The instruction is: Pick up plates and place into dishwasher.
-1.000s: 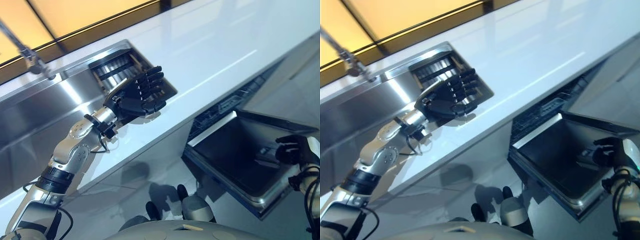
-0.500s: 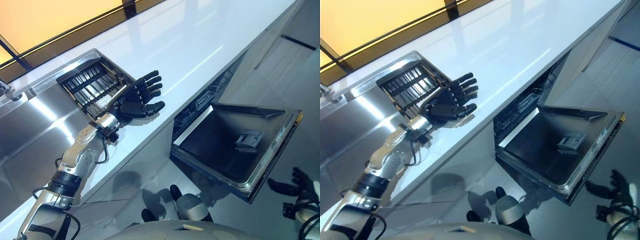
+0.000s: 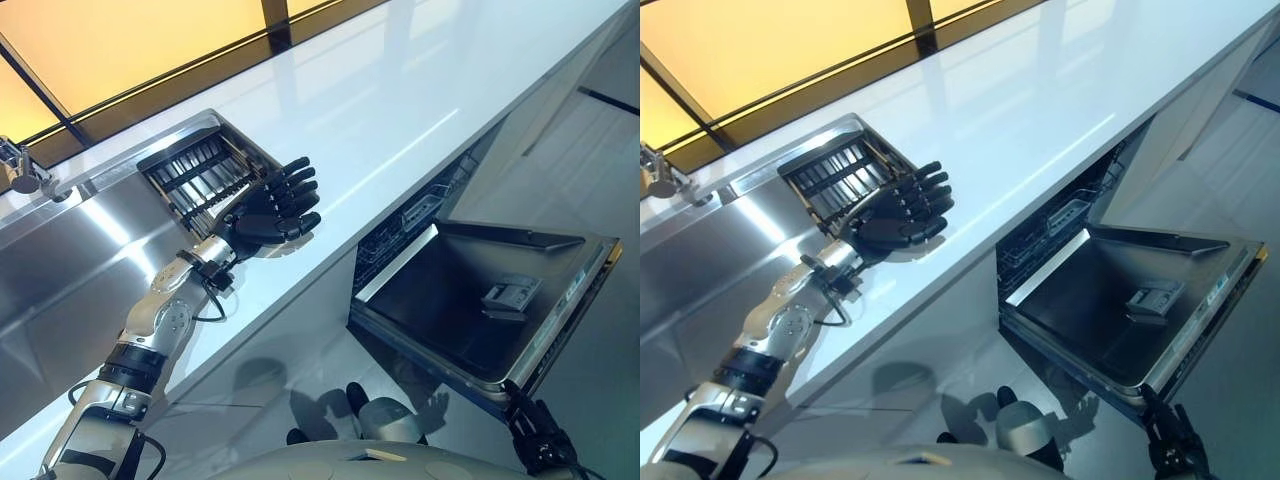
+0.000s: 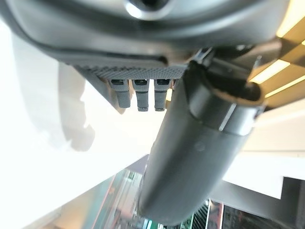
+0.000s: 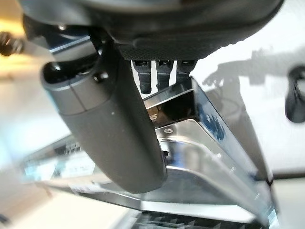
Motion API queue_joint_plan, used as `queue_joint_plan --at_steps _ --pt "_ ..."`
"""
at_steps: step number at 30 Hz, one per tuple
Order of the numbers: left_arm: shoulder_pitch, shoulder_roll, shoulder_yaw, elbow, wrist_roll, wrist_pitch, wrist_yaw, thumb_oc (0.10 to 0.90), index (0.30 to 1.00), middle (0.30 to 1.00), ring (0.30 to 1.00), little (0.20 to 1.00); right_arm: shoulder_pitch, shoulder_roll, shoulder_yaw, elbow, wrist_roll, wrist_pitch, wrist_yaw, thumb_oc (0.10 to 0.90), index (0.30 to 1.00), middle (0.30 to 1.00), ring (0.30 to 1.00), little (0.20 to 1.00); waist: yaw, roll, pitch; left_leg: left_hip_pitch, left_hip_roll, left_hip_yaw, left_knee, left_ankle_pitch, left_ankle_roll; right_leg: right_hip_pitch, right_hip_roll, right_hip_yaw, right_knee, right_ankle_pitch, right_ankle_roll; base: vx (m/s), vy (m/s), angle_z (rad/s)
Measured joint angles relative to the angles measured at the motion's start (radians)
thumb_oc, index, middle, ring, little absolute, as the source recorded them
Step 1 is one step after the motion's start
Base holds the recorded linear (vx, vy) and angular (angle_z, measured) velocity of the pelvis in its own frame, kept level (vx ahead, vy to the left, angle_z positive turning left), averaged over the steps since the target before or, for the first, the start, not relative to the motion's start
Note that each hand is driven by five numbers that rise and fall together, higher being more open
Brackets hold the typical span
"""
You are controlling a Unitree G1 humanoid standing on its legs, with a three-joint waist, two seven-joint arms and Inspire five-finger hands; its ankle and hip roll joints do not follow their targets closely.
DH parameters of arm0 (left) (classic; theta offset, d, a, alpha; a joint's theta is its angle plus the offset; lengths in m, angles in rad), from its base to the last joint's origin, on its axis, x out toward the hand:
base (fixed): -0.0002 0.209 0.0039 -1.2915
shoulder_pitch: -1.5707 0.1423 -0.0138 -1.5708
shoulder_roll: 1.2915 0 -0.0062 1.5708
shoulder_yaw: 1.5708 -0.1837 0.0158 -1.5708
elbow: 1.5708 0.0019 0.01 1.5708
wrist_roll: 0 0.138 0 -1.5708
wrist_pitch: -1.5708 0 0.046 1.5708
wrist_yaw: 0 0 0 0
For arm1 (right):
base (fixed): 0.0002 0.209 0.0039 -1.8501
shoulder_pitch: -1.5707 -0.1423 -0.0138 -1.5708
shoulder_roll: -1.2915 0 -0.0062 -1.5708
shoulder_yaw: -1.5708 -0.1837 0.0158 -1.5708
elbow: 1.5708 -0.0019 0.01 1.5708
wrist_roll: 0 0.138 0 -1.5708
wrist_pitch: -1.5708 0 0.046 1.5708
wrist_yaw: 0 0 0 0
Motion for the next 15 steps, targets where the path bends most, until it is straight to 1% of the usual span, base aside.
queue_joint_plan --at_steps 5,8,10,11,12,13,15 --pt "0.001 0.0 -0.002 -0.001 0.0 0.021 0.004 0.8 0.9 0.9 0.9 0.9 -0.033 -0.014 -0.012 0.079 0.058 -0.013 0.047 0.8 0.9 0.9 0.9 0.9 0.013 0.012 -0.006 -0.005 0.0 -0.014 0.0 0.003 0.002 0.001 -0.001 -0.014 0.0 0.0 -0.001 0.01 -0.014 0.08" --pt "0.002 -0.002 -0.003 -0.01 0.0 0.039 0.006 0.8 0.9 0.9 0.9 0.9 -0.022 -0.035 -0.002 0.123 0.068 0.012 0.126 0.8 0.9 0.9 0.9 0.9 0.029 0.026 -0.007 -0.007 0.0 -0.021 0.0 0.006 0.002 0.002 -0.002 -0.019 0.0 0.003 -0.005 0.02 -0.016 0.07" --pt "0.003 -0.002 -0.003 -0.015 0.0 0.043 0.006 0.8 0.9 0.9 0.9 0.9 -0.017 -0.039 0.002 0.123 0.068 0.017 0.142 0.8 0.9 0.9 0.9 0.9 0.032 0.03 -0.006 -0.008 0.0 -0.022 0.0 0.006 0.003 0.003 -0.003 -0.02 0.0 0.003 -0.005 0.0 -0.005 0.06" --pt "0.01 -0.003 -0.002 -0.038 0.0 0.063 0.007 0.8 0.9 0.9 0.9 0.9 0.017 -0.062 0.041 0.123 0.069 0.017 0.221 0.8 0.9 0.9 0.9 0.9 0.032 0.045 -0.005 -0.007 -0.002 -0.033 0.0 0.009 0.006 0.009 -0.006 -0.031 0.0 0.003 -0.005 0.01 -0.015 0.16" --pt "0.012 -0.004 -0.002 -0.043 0.0 0.065 0.005 0.8 0.9 0.9 0.9 0.9 0.026 -0.065 0.053 0.122 0.076 0.008 0.246 0.8 0.9 0.9 0.9 0.9 0.033 0.05 -0.004 -0.007 -0.003 -0.037 0.0 0.011 0.007 0.013 -0.008 -0.036 0.0 0.003 -0.005 0.01 -0.017 0.18" --pt "0.013 -0.005 -0.001 -0.044 0.0 0.067 0.005 0.8 0.9 0.9 0.9 0.9 0.032 -0.066 0.076 0.121 0.091 -0.004 0.256 0.8 0.9 0.9 0.9 0.9 0.033 0.051 -0.004 -0.007 -0.003 -0.04 0.0 0.012 0.007 0.015 -0.008 -0.039 0.0 0.002 -0.004 0.0 -0.009 0.11" --pt "0.017 -0.006 0.002 -0.052 0.0 0.069 0.005 0.8 0.9 0.9 0.9 0.9 0.065 -0.066 0.118 0.095 0.131 -0.034 0.311 0.8 0.9 0.9 0.9 0.9 0.033 0.053 -0.003 -0.006 -0.003 -0.045 0.0 0.015 0.006 0.015 -0.009 -0.043 0.0 0.0 0.0 -0.01 -0.005 0.06"
